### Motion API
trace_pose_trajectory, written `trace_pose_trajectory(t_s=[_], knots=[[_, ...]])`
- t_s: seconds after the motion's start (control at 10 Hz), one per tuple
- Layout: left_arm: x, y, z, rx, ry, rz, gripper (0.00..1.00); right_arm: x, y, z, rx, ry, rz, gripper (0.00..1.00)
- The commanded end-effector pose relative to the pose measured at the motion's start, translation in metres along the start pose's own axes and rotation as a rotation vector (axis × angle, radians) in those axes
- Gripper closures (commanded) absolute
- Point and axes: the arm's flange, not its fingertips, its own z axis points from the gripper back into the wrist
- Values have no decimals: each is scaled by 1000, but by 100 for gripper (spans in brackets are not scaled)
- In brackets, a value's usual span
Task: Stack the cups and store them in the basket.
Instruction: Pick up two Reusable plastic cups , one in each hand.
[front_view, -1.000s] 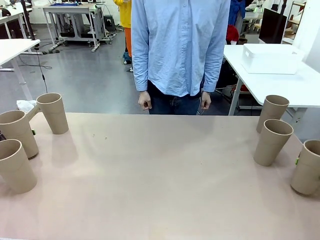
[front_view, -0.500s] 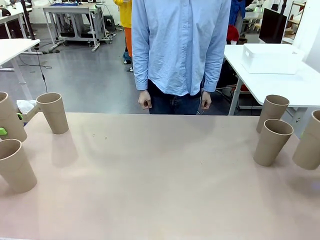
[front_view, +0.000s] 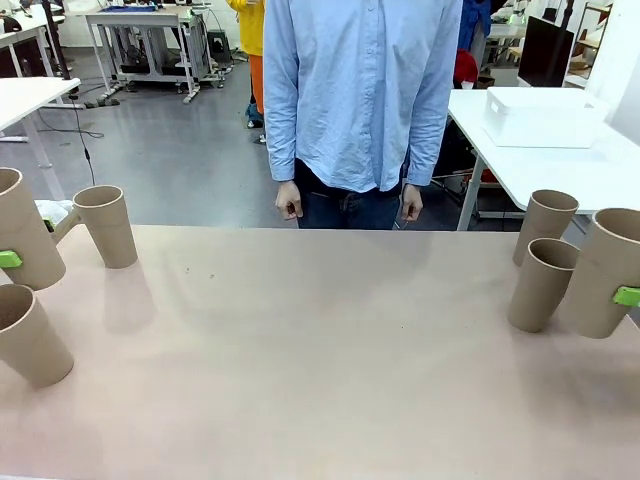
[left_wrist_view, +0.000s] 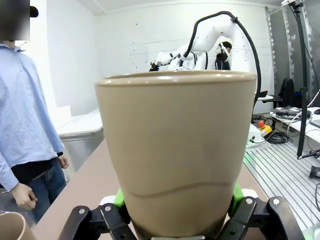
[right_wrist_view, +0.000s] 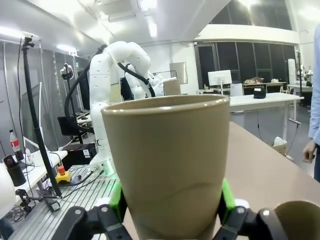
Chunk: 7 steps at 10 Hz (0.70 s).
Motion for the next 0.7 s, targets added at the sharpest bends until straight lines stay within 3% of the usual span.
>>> trace_pose_trajectory(t_s=[0.0, 0.4, 0.6], knots=[[-5, 9, 9, -9, -2, 9, 17, 2, -7, 13, -4, 11, 18, 13], [-7, 5, 4, -1, 5, 13, 17, 0, -6, 8, -10, 6, 1, 13], [16, 10, -37, -25, 15, -37, 17, 22, 2, -14, -25, -50, 54, 13]])
